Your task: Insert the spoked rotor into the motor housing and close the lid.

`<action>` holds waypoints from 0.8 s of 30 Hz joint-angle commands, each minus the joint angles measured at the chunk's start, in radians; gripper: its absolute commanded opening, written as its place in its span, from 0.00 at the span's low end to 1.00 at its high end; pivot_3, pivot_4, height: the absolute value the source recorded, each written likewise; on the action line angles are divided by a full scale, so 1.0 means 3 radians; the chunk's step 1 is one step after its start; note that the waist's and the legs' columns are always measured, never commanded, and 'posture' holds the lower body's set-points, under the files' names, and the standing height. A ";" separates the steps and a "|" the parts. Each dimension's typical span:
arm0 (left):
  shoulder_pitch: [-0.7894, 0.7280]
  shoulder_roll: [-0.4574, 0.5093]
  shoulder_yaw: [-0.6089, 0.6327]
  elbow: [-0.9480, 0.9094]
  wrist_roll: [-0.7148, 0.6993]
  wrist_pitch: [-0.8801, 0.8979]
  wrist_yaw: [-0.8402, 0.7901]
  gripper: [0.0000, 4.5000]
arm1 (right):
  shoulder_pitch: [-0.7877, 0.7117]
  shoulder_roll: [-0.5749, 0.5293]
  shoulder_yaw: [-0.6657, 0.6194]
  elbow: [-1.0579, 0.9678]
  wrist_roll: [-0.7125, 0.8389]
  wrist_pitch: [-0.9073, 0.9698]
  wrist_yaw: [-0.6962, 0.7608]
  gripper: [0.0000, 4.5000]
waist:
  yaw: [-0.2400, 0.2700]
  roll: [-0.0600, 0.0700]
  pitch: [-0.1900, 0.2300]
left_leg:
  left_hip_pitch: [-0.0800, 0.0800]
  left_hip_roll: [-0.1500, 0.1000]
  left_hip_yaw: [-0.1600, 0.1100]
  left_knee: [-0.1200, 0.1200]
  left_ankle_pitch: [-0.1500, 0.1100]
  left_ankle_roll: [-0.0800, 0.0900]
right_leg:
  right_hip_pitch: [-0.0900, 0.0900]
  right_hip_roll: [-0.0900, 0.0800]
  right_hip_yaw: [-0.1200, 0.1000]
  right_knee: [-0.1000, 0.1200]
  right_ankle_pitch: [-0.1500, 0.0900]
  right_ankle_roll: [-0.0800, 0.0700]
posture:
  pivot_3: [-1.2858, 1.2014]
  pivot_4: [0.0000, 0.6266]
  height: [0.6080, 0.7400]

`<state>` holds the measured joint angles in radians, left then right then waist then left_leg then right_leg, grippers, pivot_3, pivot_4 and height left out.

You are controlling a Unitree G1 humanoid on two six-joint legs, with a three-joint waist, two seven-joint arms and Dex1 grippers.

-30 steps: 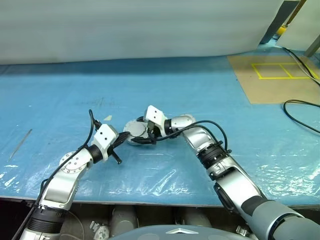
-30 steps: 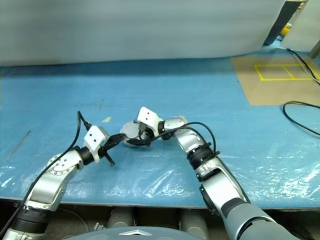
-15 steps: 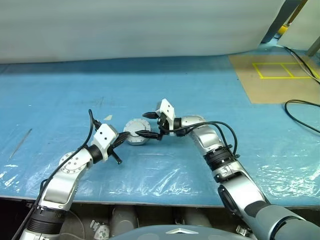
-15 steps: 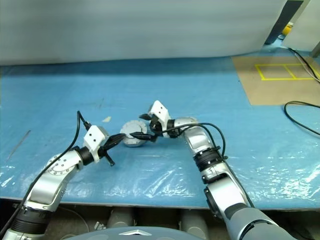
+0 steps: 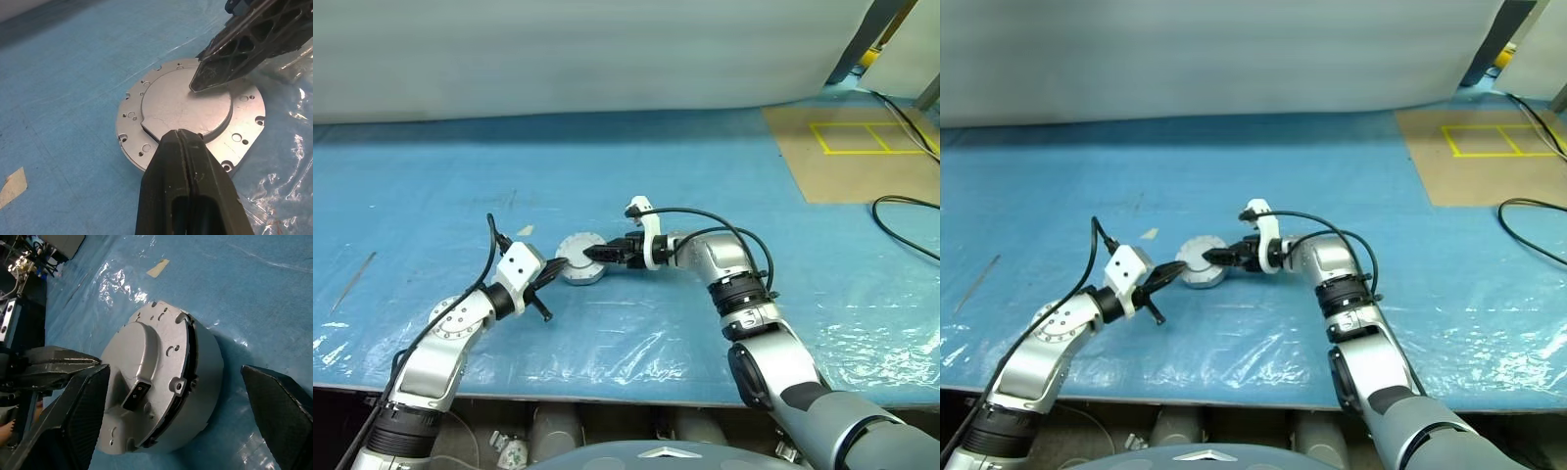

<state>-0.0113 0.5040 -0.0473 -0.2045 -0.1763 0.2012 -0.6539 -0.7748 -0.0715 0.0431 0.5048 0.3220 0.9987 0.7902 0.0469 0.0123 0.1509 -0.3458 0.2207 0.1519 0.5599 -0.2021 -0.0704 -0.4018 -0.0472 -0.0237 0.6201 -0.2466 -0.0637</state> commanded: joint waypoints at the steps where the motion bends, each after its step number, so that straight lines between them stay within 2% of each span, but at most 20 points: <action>1: 0.0053 0.0000 -0.0081 0.0127 0.0060 0.0121 0.0000 0.00 | 0.0007 0.0030 -0.0240 0.0072 0.0309 0.0659 -0.0065 1.00 | 0.0000 0.0000 0.0000 | -0.0001 0.0000 0.0000 -0.0001 0.0000 0.0000 | 0.0000 0.0000 0.0000 0.0000 0.0000 0.0000 | 0.52 0.24 1.00; 4: 0.0034 0.0002 -0.0079 0.0146 0.0059 0.0110 -0.0001 0.00 | 0.0057 0.0018 -0.0234 0.0075 0.0388 0.0924 -0.0091 1.00 | -0.0003 0.0000 0.0000 | -0.0001 0.0000 0.0001 -0.0003 0.0000 0.0000 | 0.0000 0.0001 0.0000 -0.0002 0.0000 0.0000 | 0.52 0.24 1.00; 7: -0.0002 0.0009 -0.0071 0.0180 0.0060 0.0093 -0.0008 0.00 | 0.0023 0.0156 -0.0404 0.0106 0.0547 0.1176 -0.0192 1.00 | -0.0002 0.0000 0.0000 | 0.0003 0.0001 0.0002 -0.0008 0.0000 -0.0001 | 0.0000 0.0003 -0.0001 -0.0002 0.0000 0.0001 | 0.52 0.24 1.00; 10: -0.0022 0.0012 -0.0061 0.0199 0.0066 0.0077 -0.0003 0.00 | -0.0052 0.0302 -0.0598 0.0227 0.0605 0.1120 -0.0357 0.86 | -0.0005 0.0000 0.0000 | 0.0003 0.0001 0.0003 -0.0010 0.0000 -0.0001 | -0.0001 0.0003 -0.0001 -0.0003 0.0000 0.0001 | 0.52 0.24 1.00; 15: -0.0010 0.0017 -0.0040 0.0201 0.0068 0.0057 0.0004 0.00 | -0.0109 0.0428 -0.0823 0.0327 0.0673 0.1027 -0.0505 0.48 | -0.0030 0.0001 0.0001 | 0.0003 0.0002 0.0007 -0.0018 0.0000 -0.0002 | -0.0007 0.0004 0.0000 -0.0005 0.0000 0.0001 | 0.52 0.24 1.00; 17: 0.0004 0.0016 -0.0031 0.0198 0.0069 0.0049 0.0005 0.00 | -0.0105 0.0430 -0.0860 0.0339 0.0704 0.1006 -0.0523 0.41 | -0.0032 0.0002 0.0001 | 0.0007 0.0003 0.0007 -0.0025 0.0000 -0.0002 | -0.0007 0.0008 0.0000 -0.0005 0.0000 0.0001 | 0.52 0.24 1.00; 24: -0.0004 -0.0068 0.0080 0.0221 -0.0001 0.0013 0.0074 0.00 | -0.0093 0.0425 -0.0951 0.0339 0.0784 0.1048 -0.0579 0.41 | -0.0030 0.0003 0.0002 | 0.0009 0.0003 0.0009 -0.0033 0.0001 -0.0003 | -0.0010 0.0010 0.0001 -0.0007 -0.0001 0.0000 | 0.52 0.24 1.00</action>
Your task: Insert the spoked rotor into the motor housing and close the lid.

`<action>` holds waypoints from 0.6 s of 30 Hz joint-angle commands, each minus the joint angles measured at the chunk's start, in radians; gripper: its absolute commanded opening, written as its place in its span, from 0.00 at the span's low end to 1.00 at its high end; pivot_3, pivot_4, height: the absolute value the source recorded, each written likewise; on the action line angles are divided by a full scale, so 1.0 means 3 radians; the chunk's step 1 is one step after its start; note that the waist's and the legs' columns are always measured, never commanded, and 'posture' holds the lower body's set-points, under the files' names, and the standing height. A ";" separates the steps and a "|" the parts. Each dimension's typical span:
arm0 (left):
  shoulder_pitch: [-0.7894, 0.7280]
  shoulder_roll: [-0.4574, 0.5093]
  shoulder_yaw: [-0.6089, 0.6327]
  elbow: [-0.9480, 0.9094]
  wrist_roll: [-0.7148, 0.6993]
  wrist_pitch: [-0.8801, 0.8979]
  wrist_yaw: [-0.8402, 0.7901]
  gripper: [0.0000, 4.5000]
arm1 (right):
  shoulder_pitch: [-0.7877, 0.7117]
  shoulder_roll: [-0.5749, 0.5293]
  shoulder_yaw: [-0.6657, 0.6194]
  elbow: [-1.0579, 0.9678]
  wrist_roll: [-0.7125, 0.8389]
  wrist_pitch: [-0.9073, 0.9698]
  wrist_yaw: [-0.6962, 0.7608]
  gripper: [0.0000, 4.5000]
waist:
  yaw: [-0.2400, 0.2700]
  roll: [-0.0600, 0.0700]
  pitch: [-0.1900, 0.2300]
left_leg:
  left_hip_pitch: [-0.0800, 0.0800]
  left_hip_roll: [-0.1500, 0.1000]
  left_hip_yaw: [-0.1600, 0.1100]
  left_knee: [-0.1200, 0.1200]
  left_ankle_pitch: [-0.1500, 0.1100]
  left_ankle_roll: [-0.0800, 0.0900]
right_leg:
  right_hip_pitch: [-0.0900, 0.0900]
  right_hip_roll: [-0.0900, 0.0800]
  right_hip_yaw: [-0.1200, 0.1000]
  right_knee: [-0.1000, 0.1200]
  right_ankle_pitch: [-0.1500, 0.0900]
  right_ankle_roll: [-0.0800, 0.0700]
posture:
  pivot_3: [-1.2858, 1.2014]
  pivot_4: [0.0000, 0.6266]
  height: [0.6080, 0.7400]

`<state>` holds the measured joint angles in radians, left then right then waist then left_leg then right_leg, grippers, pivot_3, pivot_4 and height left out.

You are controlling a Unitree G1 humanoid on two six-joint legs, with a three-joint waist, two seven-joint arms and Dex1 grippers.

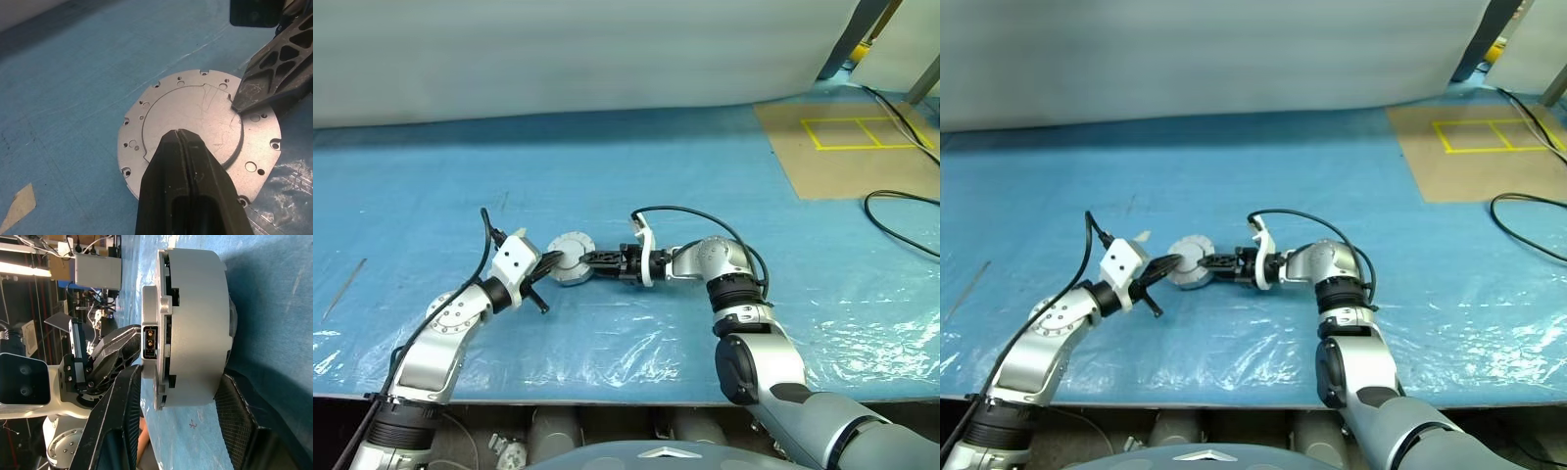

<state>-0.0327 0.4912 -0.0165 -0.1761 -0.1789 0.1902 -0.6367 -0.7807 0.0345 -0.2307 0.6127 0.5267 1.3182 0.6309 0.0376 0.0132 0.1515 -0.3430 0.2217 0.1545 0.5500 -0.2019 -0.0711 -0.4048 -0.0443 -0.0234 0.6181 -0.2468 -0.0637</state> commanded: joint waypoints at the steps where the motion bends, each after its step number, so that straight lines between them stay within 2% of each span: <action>1: 0.0055 -0.0053 0.0010 0.0138 -0.0012 0.0052 0.0039 0.00 | -0.0070 0.0075 -0.0058 -0.0021 0.0117 -0.0009 -0.0064 0.41 | 0.0001 0.0000 0.0000 | 0.0000 0.0000 0.0000 0.0000 0.0000 0.0000 | 0.0000 0.0000 0.0000 0.0000 0.0000 0.0000 | 0.52 0.24 1.00; 10: -0.0111 -0.0445 0.0609 0.0238 -0.0492 0.0137 0.0415 0.00 | -0.0032 0.0185 -0.0312 -0.0143 0.0298 -0.0151 -0.0181 0.41 | 0.0004 -0.0006 0.0007 | -0.0019 0.0002 0.0000 0.0001 0.0001 -0.0002 | -0.0020 0.0006 0.0000 -0.0005 0.0002 0.0001 | 0.52 0.24 1.00; 12: -0.0116 -0.0461 0.0658 0.0241 -0.0550 0.0143 0.0419 0.00 | -0.0021 0.0193 -0.0293 -0.0169 0.0309 -0.0165 -0.0192 0.30 | 0.0011 -0.0011 0.0010 | -0.0026 0.0002 -0.0001 0.0001 0.0000 -0.0004 | -0.0031 0.0009 -0.0001 -0.0005 0.0010 0.0014 | 0.52 0.24 1.00; 18: -0.0147 -0.0613 0.1000 0.0217 -0.0930 0.0205 0.0567 0.00 | 0.0001 0.0218 -0.0256 -0.0276 0.0347 -0.0360 -0.0133 0.28 | 0.0024 -0.0023 0.0018 | -0.0035 0.0003 -0.0005 0.0001 -0.0005 -0.0012 | -0.0036 0.0012 -0.0005 -0.0005 0.0012 0.0016 | 0.52 0.24 1.00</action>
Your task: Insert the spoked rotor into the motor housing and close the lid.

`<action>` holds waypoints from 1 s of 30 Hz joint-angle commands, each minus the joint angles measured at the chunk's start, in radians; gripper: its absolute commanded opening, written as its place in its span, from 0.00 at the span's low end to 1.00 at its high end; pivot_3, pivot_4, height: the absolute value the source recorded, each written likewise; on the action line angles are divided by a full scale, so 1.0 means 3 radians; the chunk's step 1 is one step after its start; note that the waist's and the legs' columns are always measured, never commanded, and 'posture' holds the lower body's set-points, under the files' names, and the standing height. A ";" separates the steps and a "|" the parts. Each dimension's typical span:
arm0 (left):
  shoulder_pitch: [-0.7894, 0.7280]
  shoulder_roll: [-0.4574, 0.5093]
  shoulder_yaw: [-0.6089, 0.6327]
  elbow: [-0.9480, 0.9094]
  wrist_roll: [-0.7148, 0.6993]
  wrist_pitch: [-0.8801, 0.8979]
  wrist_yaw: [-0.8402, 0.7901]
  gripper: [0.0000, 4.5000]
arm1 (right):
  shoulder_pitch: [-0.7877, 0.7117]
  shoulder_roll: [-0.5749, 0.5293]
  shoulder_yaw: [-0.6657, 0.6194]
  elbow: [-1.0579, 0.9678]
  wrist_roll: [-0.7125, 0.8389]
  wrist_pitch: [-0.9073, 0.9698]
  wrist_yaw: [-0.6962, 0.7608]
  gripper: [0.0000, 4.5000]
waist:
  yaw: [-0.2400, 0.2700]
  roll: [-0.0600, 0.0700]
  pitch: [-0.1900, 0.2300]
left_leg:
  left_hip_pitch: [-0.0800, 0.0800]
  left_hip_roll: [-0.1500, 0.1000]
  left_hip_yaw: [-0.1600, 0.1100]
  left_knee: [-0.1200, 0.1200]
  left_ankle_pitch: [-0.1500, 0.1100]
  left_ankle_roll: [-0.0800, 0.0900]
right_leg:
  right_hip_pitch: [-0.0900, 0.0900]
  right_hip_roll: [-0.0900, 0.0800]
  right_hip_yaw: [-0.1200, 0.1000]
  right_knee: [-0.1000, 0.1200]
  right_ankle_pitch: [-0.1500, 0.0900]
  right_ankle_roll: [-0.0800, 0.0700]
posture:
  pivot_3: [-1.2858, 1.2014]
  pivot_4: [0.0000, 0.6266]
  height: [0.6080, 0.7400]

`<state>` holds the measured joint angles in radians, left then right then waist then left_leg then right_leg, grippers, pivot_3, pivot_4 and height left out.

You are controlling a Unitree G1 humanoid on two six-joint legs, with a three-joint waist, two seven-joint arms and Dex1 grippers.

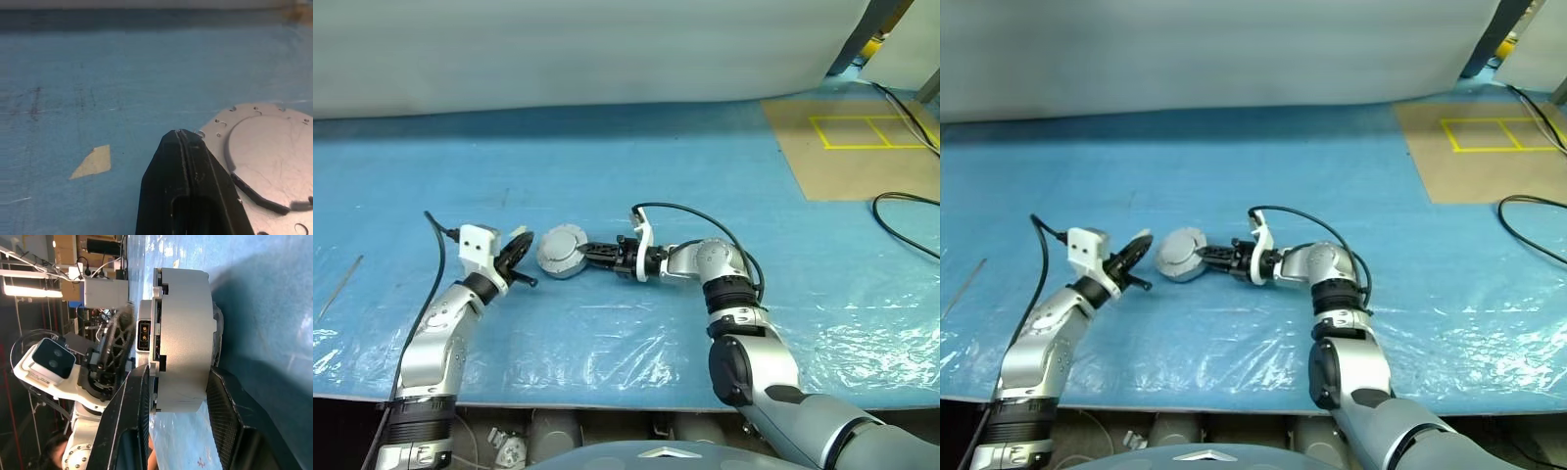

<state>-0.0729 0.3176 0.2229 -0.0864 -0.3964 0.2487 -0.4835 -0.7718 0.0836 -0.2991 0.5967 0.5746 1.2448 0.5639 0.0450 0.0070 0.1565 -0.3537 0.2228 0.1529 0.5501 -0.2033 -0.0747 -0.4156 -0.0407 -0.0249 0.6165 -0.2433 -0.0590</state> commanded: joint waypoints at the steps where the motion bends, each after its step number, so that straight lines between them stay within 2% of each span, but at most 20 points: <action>1: 0.0002 -0.0056 0.0253 -0.0090 -0.0288 0.0033 0.0058 0.00 | -0.0047 0.0071 -0.0082 -0.0232 0.0235 -0.0141 0.0084 0.28 | -0.0001 -0.0006 0.0004 | 0.0000 0.0000 0.0000 0.0000 0.0000 0.0000 | 0.0000 0.0000 0.0000 0.0000 0.0000 0.0000 | 0.52 0.24 1.00; 8: 0.0134 -0.0270 0.0528 -0.0288 -0.1187 0.0524 0.0031 0.00 | -0.0239 0.0189 -0.0459 -0.0212 0.0541 -0.0449 -0.0026 0.28 | 0.0006 -0.0018 0.0012 | 0.0002 0.0001 0.0000 0.0001 0.0000 -0.0001 | 0.0000 0.0000 0.0000 0.0003 0.0000 0.0000 | 0.52 0.24 1.00; 12: 0.0131 -0.0412 0.0578 -0.0364 -0.1569 0.0690 0.0103 0.00 | -0.0330 0.0225 -0.0513 -0.0215 0.0685 -0.0507 -0.0031 0.28 | 0.0014 -0.0022 0.0021 | 0.0002 0.0002 0.0000 0.0003 0.0000 0.0000 | -0.0001 0.0000 0.0000 0.0005 0.0000 -0.0001 | 0.52 0.24 1.00; 16: 0.0019 -0.0627 0.0664 -0.0474 -0.2090 0.0820 0.0312 0.20 | -0.0392 0.0217 -0.0487 -0.0162 0.0748 -0.0612 -0.0030 0.28 | 0.0015 -0.0025 0.0023 | 0.0000 0.0002 0.0000 0.0003 0.0000 -0.0001 | -0.0001 0.0001 0.0001 0.0005 0.0000 -0.0001 | 0.52 0.24 1.00; 22: -0.0044 -0.0718 0.0641 -0.0536 -0.2388 0.0861 0.0457 0.68 | -0.0415 0.0207 -0.0448 -0.0133 0.0790 -0.0670 -0.0022 0.28 | 0.0005 -0.0026 0.0023 | -0.0001 0.0001 0.0000 0.0005 0.0000 0.0000 | 0.0000 0.0002 0.0001 0.0005 0.0001 0.0000 | 0.52 0.24 1.00; 26: -0.0079 -0.0772 0.0559 -0.0523 -0.2412 0.0880 0.0591 0.99 | -0.0425 0.0216 -0.0425 -0.0133 0.0811 -0.0660 0.0013 0.28 | 0.0006 -0.0026 0.0023 | -0.0002 0.0001 -0.0001 0.0006 0.0000 0.0000 | 0.0000 0.0002 0.0001 0.0005 0.0001 0.0000 | 0.52 0.24 1.00; 30: -0.0147 -0.0824 0.0481 -0.0494 -0.2533 0.0992 0.0685 0.99 | -0.0414 0.0223 -0.0377 -0.0162 0.0824 -0.0640 0.0049 0.28 | 0.0014 -0.0026 0.0023 | -0.0004 0.0001 -0.0004 0.0013 0.0000 0.0000 | 0.0000 0.0002 0.0000 0.0008 0.0002 0.0002 | 0.52 0.24 1.00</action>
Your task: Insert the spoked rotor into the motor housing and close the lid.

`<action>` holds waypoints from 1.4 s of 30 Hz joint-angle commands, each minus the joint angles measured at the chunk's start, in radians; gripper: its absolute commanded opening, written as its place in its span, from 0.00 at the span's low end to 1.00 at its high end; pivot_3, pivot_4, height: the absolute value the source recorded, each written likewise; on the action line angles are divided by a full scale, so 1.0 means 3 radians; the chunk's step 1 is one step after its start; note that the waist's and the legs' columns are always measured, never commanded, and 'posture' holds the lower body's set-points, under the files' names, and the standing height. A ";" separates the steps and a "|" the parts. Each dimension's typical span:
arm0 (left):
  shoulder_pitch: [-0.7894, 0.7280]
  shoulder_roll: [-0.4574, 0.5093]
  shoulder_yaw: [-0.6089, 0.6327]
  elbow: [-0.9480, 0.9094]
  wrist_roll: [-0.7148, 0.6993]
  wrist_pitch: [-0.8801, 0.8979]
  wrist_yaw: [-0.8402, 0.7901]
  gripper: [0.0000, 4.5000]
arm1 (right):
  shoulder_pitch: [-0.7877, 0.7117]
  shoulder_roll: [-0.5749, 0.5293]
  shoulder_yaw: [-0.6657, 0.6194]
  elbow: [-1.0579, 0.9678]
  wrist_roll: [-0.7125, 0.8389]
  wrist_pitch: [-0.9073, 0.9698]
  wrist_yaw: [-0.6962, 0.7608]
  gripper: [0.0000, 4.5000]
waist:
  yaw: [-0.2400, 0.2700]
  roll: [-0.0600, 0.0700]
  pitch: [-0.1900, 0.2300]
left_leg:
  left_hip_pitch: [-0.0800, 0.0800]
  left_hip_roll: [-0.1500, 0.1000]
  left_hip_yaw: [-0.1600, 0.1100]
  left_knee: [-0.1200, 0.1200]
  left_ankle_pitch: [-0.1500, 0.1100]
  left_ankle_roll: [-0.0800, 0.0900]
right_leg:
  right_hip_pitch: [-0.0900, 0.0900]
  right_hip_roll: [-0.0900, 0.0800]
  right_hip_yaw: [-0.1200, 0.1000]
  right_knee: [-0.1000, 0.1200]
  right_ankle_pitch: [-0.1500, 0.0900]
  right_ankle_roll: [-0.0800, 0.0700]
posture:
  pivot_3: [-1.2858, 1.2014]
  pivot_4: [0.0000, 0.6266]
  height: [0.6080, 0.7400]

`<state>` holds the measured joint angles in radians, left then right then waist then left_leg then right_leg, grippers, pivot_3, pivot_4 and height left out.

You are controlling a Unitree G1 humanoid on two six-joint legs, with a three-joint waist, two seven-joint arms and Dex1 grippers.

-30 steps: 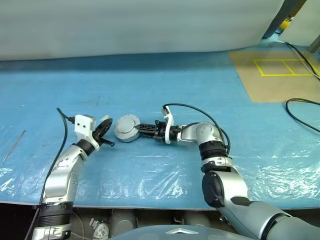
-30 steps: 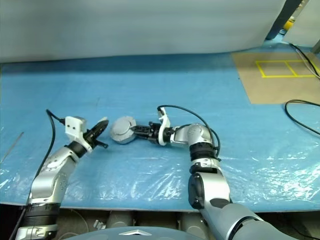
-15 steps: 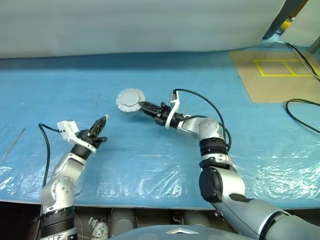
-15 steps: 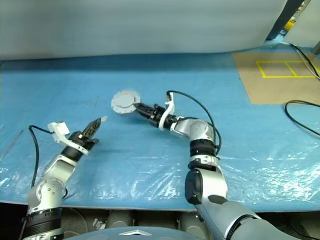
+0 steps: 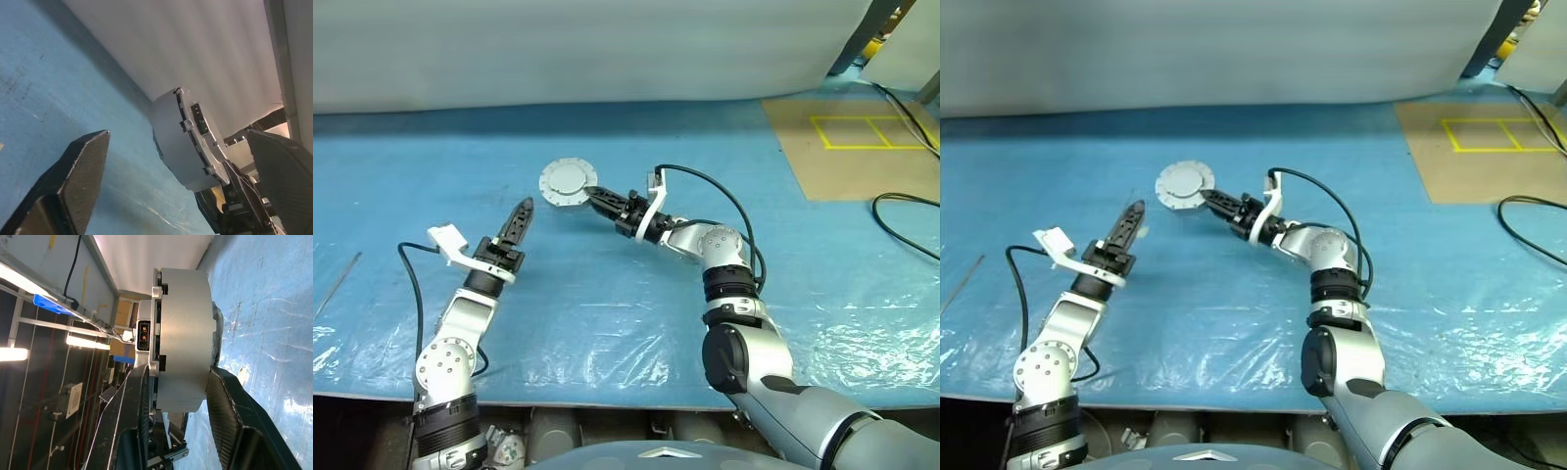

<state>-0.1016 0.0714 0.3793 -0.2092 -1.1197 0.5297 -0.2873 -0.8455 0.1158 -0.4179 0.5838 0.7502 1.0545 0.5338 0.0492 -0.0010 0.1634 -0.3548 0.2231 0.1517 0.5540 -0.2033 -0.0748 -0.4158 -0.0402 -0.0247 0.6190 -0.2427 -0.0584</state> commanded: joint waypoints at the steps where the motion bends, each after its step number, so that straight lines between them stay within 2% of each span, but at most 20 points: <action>1: -0.0068 -0.0004 -0.0059 -0.0075 -0.0098 0.0052 0.0038 0.99 | -0.0168 0.0118 0.0027 -0.0120 0.0246 -0.0002 0.0161 0.28 | -0.0001 0.0000 0.0000 | 0.0000 0.0000 0.0000 0.0001 0.0000 0.0000 | 0.0000 0.0000 0.0000 0.0001 0.0000 0.0001 | 0.52 0.24 1.00; 15: -0.0264 -0.0115 -0.0050 0.0083 -0.0184 -0.0014 0.0106 0.99 | -0.0043 0.0107 0.0303 -0.0345 0.0355 0.0252 0.0371 0.28 | 0.0000 -0.0001 0.0000 | -0.0003 0.0000 -0.0006 0.0016 0.0000 0.0000 | 0.0001 0.0000 0.0000 0.0009 0.0002 0.0003 | 0.52 0.24 1.00; 18: -0.0309 -0.0143 -0.0025 0.0120 -0.0209 -0.0033 0.0120 0.86 | -0.0037 0.0106 0.0314 -0.0348 0.0355 0.0251 0.0374 0.28 | 0.0002 -0.0001 0.0000 | -0.0007 0.0000 -0.0007 0.0024 0.0000 0.0000 | 0.0001 0.0000 0.0000 0.0011 0.0003 0.0005 | 0.52 0.24 1.00; 21: -0.0340 -0.0143 -0.0019 0.0146 -0.0238 -0.0029 0.0109 0.66 | -0.0037 0.0096 0.0333 -0.0356 0.0367 0.0281 0.0396 0.28 | 0.0002 -0.0001 0.0000 | -0.0007 0.0000 -0.0007 0.0028 0.0000 0.0000 | 0.0001 -0.0001 0.0001 0.0011 0.0004 0.0006 | 0.52 0.24 1.00; 22: -0.0349 -0.0148 -0.0011 0.0154 -0.0253 -0.0043 0.0113 0.64 | -0.0037 0.0093 0.0338 -0.0356 0.0368 0.0282 0.0403 0.28 | 0.0001 -0.0001 0.0000 | -0.0008 0.0000 -0.0007 0.0028 0.0000 0.0000 | 0.0001 -0.0001 0.0001 0.0012 0.0004 0.0006 | 0.52 0.24 1.00; 35: -0.0334 -0.0158 -0.0068 0.0178 -0.0259 -0.0070 0.0145 0.63 | -0.0011 0.0100 0.0405 -0.0371 0.0320 0.0224 0.0418 0.28 | -0.0002 -0.0001 0.0000 | -0.0008 0.0001 -0.0008 0.0028 0.0000 0.0001 | 0.0001 0.0000 0.0001 0.0012 0.0004 0.0006 | 0.52 0.24 1.00; 42: -0.0344 -0.0212 -0.0134 0.0152 -0.0275 -0.0047 0.0183 0.63 | -0.0041 0.0094 0.0425 -0.0327 0.0269 0.0101 0.0370 0.83 | -0.0003 -0.0001 0.0000 | -0.0008 0.0000 -0.0008 0.0029 0.0000 0.0001 | 0.0002 0.0000 0.0001 0.0013 0.0004 0.0007 | 0.52 0.24 1.00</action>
<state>-0.1988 0.0115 0.3539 -0.1395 -1.2032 0.5184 -0.2287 -0.8314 0.1155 -0.2968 0.5371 0.7904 1.0991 0.6163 0.0483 -0.0012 0.1635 -0.3573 0.2232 0.1493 0.5628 -0.2031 -0.0745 -0.4152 -0.0403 -0.0244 0.6228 -0.2414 -0.0564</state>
